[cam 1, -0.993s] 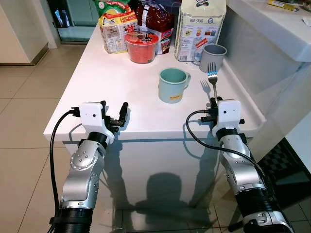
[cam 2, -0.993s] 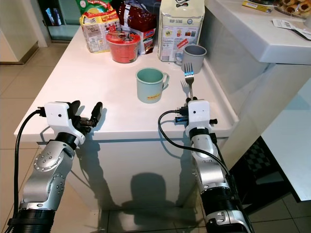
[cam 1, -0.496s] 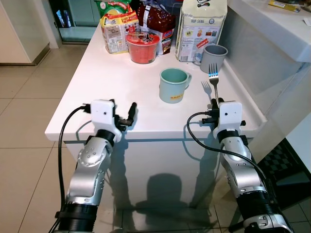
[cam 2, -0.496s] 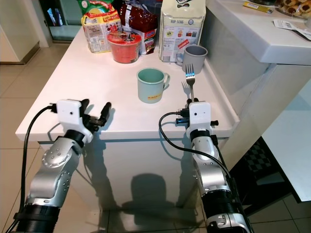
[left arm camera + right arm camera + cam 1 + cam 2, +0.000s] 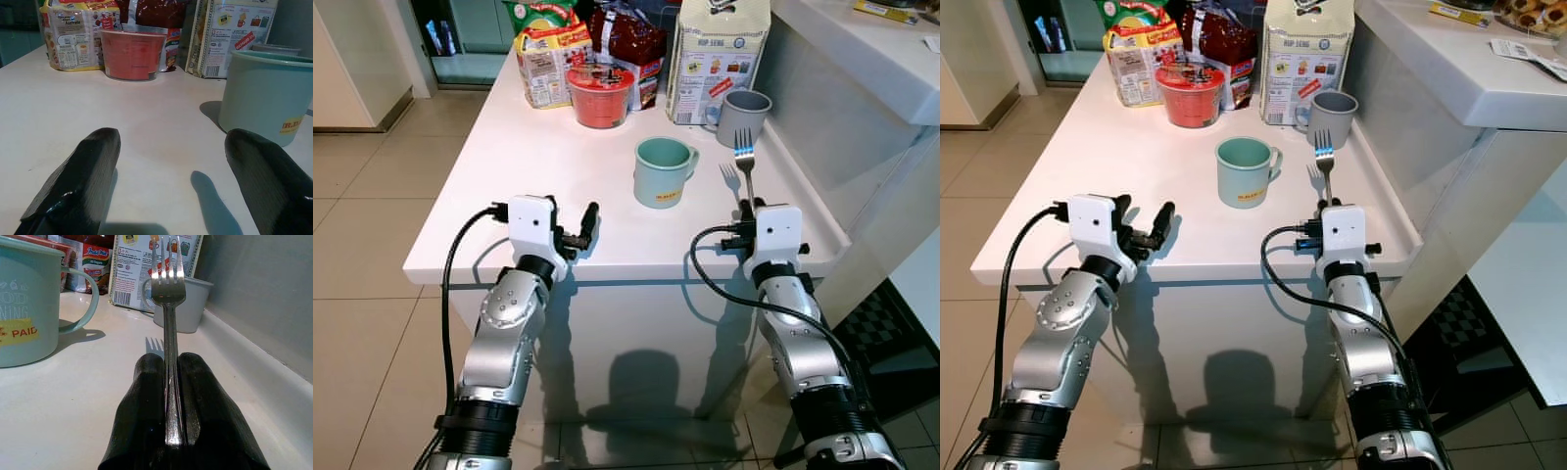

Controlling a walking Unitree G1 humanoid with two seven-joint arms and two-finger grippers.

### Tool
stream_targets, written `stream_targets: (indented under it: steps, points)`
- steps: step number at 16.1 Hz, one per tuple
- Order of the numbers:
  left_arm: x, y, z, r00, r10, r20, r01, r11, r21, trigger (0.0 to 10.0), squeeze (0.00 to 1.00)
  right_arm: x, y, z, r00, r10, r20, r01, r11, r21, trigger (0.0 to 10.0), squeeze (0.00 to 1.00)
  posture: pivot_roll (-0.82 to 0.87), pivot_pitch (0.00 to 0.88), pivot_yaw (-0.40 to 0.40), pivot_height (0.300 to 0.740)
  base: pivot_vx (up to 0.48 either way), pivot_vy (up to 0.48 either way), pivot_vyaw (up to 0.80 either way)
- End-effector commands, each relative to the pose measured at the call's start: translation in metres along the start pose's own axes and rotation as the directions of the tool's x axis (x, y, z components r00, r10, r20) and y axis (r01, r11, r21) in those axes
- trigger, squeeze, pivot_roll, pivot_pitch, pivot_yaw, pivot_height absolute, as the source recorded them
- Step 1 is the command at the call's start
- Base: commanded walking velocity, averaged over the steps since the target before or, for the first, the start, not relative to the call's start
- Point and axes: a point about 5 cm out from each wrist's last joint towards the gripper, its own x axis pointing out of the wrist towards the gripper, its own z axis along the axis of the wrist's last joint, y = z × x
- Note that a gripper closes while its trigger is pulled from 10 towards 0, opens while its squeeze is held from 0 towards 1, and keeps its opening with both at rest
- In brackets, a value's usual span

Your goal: Setting the table

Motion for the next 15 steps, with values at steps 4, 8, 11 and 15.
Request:
stream_targets:
  steps: [4, 8, 11, 15]
  points:
    - [0.0037, -0.0022, 0.0046, 1.000, -0.001, 0.026, 0.001, 1.000, 0.001, 10.0, 0.00, 0.0002, -0.0070, -0.0002, 1.000, -0.013, -0.011, 0.012, 1.000, -0.011, 0.0, 0.00, 0.00, 0.000, -0.008, 0.740, 0.000, 0.000, 0.00]
    - [0.0064, -0.0042, 0.0072, 0.999, 0.003, 0.040, -0.003, 1.000, -0.012, 10.0, 0.00, 0.0001, -0.0097, -0.0017, 1.000, -0.023, -0.020, 0.022, 1.000, -0.010, 0.0, 0.00, 0.00, 0.000, -0.006, 0.740, 0.000, 0.000, 0.00]
    - [0.0082, -0.0025, 0.0088, 0.999, 0.013, 0.044, -0.012, 1.000, -0.024, 10.0, 0.00, 0.0003, -0.0130, -0.0035, 0.999, -0.035, -0.035, 0.035, 0.999, -0.001, 0.0, 0.00, 0.00, 0.000, -0.006, 0.740, 0.000, 0.000, 0.00]
    - [0.0094, -0.0021, 0.0099, 0.999, 0.020, 0.049, -0.018, 0.999, -0.031, 10.0, 0.00, 0.0005, -0.0135, -0.0035, 0.999, -0.036, -0.036, 0.036, 0.999, -0.001, 0.0, 0.00, 0.00, 0.000, -0.005, 0.740, 0.000, 0.000, 0.00]
